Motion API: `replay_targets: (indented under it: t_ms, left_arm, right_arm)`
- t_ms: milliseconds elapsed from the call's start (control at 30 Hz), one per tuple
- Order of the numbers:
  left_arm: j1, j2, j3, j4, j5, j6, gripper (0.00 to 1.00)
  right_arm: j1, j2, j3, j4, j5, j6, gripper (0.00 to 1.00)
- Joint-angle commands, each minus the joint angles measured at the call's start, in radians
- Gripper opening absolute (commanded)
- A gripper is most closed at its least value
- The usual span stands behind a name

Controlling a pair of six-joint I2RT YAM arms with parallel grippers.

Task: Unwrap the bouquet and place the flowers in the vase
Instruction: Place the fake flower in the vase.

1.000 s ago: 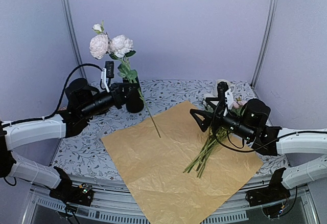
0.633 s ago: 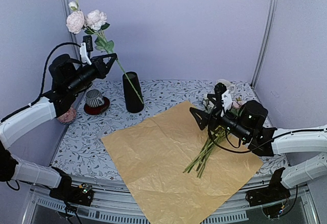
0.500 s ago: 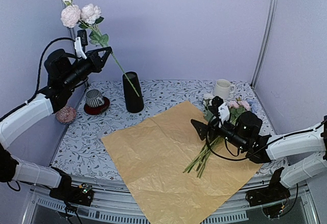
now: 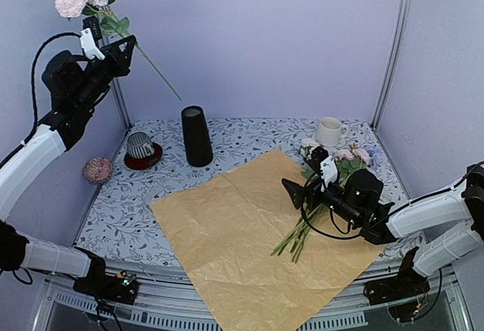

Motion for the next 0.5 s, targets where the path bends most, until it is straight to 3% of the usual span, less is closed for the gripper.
replay_targets:
  t_ms: [0, 467]
  left_arm:
    - [0.019, 0.013, 0.0, 0.085, -0.104, 0.015, 0.03]
    - [0.018, 0.2, 0.012, 0.157, -0.028, -0.017, 0.02]
  right_arm:
    - [-0.003, 0.006, 0.018, 0.029, -0.007, 0.008, 0.99]
    - [-0.004, -0.013, 0.017, 0.008, -0.018, 0.014, 0.99]
